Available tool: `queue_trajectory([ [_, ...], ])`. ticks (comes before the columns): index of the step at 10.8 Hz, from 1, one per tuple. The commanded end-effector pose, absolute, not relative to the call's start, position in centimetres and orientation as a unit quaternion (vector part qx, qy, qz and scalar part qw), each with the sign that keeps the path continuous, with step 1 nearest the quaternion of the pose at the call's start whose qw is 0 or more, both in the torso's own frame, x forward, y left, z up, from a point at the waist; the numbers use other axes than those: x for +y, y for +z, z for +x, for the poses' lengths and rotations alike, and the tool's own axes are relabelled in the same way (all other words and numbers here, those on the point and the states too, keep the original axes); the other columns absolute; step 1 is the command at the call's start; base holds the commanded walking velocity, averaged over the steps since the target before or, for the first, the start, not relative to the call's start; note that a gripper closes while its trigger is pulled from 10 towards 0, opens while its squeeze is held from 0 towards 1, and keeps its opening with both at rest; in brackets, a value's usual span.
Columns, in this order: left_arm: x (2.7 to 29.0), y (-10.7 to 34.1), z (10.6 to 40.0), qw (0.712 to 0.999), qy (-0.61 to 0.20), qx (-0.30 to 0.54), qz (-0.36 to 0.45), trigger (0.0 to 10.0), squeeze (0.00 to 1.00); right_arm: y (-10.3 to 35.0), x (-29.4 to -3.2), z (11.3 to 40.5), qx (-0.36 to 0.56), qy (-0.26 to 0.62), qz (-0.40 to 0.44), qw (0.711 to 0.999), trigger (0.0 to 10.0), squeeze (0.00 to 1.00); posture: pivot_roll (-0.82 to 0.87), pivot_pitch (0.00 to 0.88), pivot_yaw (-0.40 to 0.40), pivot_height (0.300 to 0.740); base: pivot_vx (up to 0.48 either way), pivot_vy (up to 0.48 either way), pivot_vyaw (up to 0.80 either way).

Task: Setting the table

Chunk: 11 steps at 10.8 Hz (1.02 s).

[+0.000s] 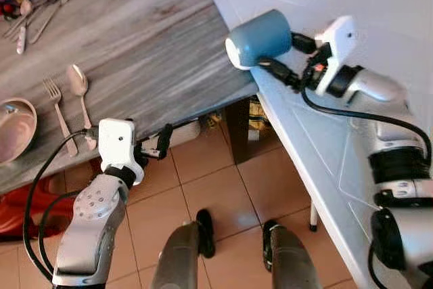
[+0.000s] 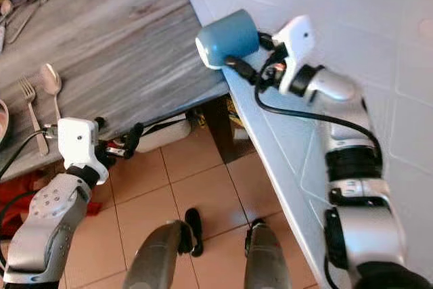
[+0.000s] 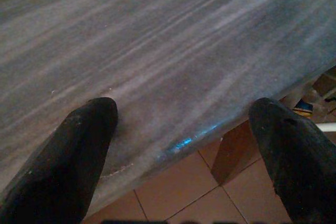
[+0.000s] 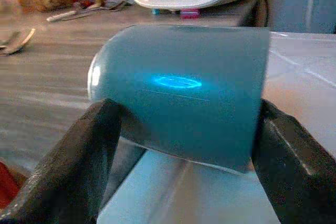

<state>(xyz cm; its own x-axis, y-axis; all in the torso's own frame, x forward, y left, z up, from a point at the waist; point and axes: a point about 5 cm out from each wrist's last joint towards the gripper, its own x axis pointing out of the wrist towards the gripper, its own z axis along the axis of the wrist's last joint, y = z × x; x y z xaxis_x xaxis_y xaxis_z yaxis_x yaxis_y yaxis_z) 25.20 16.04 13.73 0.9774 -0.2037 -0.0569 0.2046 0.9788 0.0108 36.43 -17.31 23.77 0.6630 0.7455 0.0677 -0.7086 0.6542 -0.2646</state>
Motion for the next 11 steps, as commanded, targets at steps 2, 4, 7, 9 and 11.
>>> queue_trajectory([
  [2, 17.0, 12.9, 24.8, 0.995, -0.082, 0.053, 0.017, 10.0, 0.0, 23.5, -16.2, 36.4, -0.078, 0.442, -0.105, 0.887, 10.0, 0.0, 0.08, 0.352, 0.174, 0.74, 0.0, 0.0, 0.0],
  [4, 16.9, 12.9, 24.9, 0.995, -0.083, 0.052, 0.016, 10.0, 0.0, 23.4, -15.9, 36.5, -0.079, 0.449, -0.095, 0.885, 0.0, 0.0, 0.07, 0.349, 0.17, 0.74, 0.0, 0.0, 0.0],
  [7, 16.6, 12.9, 25.1, 0.995, -0.083, 0.05, 0.012, 10.0, 0.0, 22.3, -15.8, 36.6, -0.064, 0.437, -0.104, 0.891, 0.0, 0.0, 0.06, 0.338, 0.159, 0.74, 0.0, 0.0, 0.0],
  [9, 16.4, 12.8, 25.1, 0.995, -0.081, 0.048, 0.009, 10.0, 0.0, 21.8, -16.2, 36.8, -0.064, 0.41, -0.105, 0.904, 0.0, 0.0, 0.06, 0.328, 0.151, 0.74, 0.0, 0.0, 0.0],
  [11, 16.2, 12.7, 25.2, 0.996, -0.079, 0.047, 0.007, 10.0, 0.0, 21.2, -16.5, 36.6, -0.059, 0.4, -0.124, 0.906, 0.0, 0.0, 0.05, 0.321, 0.143, 0.74, 0.0, 0.0, 0.0],
])
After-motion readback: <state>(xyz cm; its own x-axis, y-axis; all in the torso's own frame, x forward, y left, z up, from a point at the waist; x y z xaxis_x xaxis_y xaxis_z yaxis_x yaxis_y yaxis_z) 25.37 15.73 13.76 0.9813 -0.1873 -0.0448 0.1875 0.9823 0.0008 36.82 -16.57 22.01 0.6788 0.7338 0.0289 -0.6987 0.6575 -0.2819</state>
